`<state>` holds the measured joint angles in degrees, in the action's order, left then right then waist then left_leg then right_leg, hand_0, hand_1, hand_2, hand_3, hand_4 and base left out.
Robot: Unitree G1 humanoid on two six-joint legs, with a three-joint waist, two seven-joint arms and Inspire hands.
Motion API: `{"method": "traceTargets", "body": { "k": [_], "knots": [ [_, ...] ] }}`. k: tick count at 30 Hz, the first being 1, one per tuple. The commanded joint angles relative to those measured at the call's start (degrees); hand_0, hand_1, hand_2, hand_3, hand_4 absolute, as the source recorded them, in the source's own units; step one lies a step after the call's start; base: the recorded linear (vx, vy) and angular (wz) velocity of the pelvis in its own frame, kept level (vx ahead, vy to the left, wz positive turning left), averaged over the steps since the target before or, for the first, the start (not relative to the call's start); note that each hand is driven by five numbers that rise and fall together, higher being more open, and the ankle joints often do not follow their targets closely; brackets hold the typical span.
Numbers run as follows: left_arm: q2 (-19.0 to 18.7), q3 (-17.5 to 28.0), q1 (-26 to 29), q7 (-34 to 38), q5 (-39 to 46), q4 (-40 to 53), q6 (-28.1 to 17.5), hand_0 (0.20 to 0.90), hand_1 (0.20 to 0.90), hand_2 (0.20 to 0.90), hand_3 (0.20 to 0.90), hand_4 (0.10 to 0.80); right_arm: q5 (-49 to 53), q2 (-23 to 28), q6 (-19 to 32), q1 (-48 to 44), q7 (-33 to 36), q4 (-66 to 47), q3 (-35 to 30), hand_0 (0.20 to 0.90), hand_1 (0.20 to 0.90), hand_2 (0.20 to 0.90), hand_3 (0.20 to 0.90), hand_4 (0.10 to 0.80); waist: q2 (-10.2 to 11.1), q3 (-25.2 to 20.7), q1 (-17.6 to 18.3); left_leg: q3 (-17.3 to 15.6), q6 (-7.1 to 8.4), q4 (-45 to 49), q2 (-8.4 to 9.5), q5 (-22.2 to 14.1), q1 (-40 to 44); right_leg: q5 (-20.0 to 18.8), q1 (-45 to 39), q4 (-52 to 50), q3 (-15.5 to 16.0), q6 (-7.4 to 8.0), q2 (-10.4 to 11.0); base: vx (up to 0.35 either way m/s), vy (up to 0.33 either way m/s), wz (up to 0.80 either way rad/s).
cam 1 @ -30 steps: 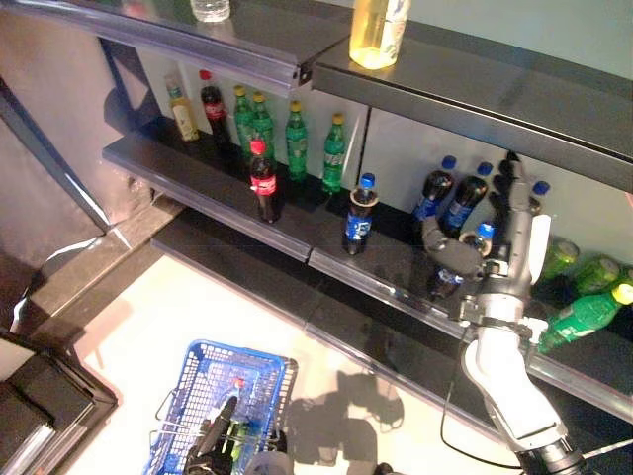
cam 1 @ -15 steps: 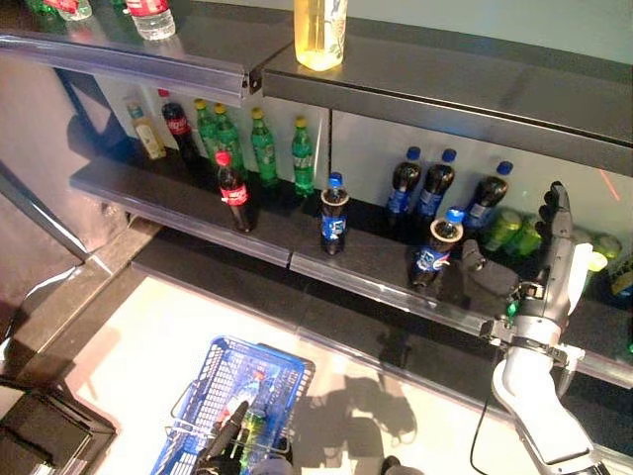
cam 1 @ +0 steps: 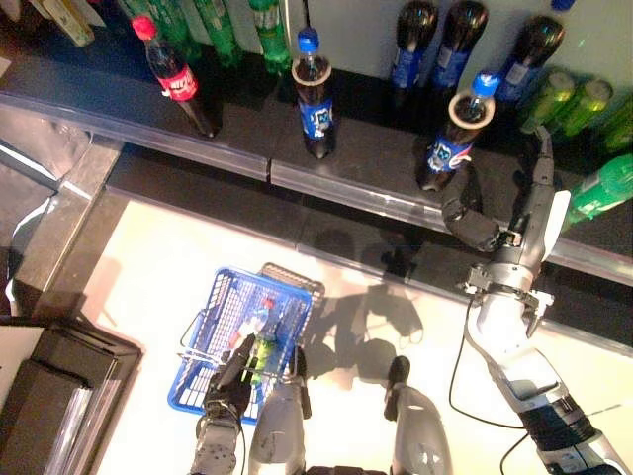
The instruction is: Pick up the drink and place into the basket.
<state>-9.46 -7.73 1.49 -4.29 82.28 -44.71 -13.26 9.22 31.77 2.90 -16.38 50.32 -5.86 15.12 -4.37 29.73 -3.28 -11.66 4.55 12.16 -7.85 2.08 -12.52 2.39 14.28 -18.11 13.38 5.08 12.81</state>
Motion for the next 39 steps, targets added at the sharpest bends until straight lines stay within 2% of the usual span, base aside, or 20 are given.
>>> {"method": "traceTargets", "body": {
  "k": [1, 8, 17, 24, 32, 39],
  "knots": [
    [-0.4, -1.4, -3.3, -5.5, 0.2, 8.6, -3.9, 0.3, 0.3, 0.3, 0.2, 0.1, -0.9, 2.5, 3.5, -7.1, 4.0, -5.4, -2.4, 0.9, 0.9, 0.9, 0.9, 0.8, 1.2, -0.6, -1.1, 4.8, -0.18, 7.1, 1.88, -2.2, -3.0, 2.4, -1.7, -4.1, 2.2, -0.83, 0.5, -0.05, -0.018, 0.02],
    [-1.2, -1.9, -2.1, -6.2, 0.6, 10.4, -3.7, 0.3, 0.3, 0.3, 0.2, 0.1, 0.5, 1.8, 3.2, -13.9, 5.0, -0.8, -3.3, 0.9, 0.9, 0.9, 0.9, 0.8, 0.1, 0.1, -2.3, 5.9, -1.0, 7.7, 3.13, -1.4, -9.2, 2.0, 5.0, -6.3, 2.1, -1.06, 0.6, -0.012, -0.007, 0.0],
    [-1.8, -1.3, -1.1, -7.3, 0.3, 11.1, -2.0, 0.3, 0.3, 0.3, 0.2, 0.1, 2.0, 0.8, 2.0, -22.5, 4.9, 5.6, -3.7, 0.9, 0.9, 0.9, 0.9, 0.8, -0.5, 0.1, -3.8, 6.1, -1.92, 8.2, 3.72, -1.5, -13.8, 1.6, 9.9, -7.3, 1.6, -1.02, 0.7, 0.004, 0.001, 0.01],
    [-3.4, -2.1, 0.5, -6.9, 0.6, 12.3, -1.1, 0.3, 0.3, 0.3, 0.2, 0.1, 6.2, 2.9, 0.5, -31.7, 6.4, 13.6, -3.8, 0.9, 0.9, 0.9, 0.9, 0.8, -0.5, 0.1, -5.4, 6.5, -2.48, 8.2, 4.14, -1.7, -16.2, 1.0, 12.0, -6.8, 1.8, -0.59, 0.7, 0.009, -0.002, 0.0],
    [-4.5, -2.1, 1.7, -7.1, 1.2, 13.0, -0.6, 0.3, 0.3, 0.3, 0.2, 0.1, 8.7, 3.6, -0.3, -36.5, 7.4, 16.7, -4.5, 0.9, 0.9, 0.9, 0.9, 0.8, -0.3, 0.1, -6.1, 6.8, -3.22, 8.4, 4.57, -2.0, -18.4, 0.9, 14.5, -7.3, 1.5, -0.27, 0.6, 0.004, -0.002, 0.0],
    [-5.3, -2.2, 1.7, -8.0, 0.9, 13.3, -0.1, 0.3, 0.3, 0.3, 0.2, 0.1, 12.1, 4.3, 1.4, -38.5, 6.9, 20.0, -5.5, 0.9, 0.9, 0.9, 0.9, 0.8, -0.2, 0.1, -6.7, 7.0, -3.84, 8.1, 5.21, -2.2, -19.7, 0.5, 16.0, -7.1, 1.5, -0.01, 0.5, 0.011, -0.002, 0.0]
  ]
}}
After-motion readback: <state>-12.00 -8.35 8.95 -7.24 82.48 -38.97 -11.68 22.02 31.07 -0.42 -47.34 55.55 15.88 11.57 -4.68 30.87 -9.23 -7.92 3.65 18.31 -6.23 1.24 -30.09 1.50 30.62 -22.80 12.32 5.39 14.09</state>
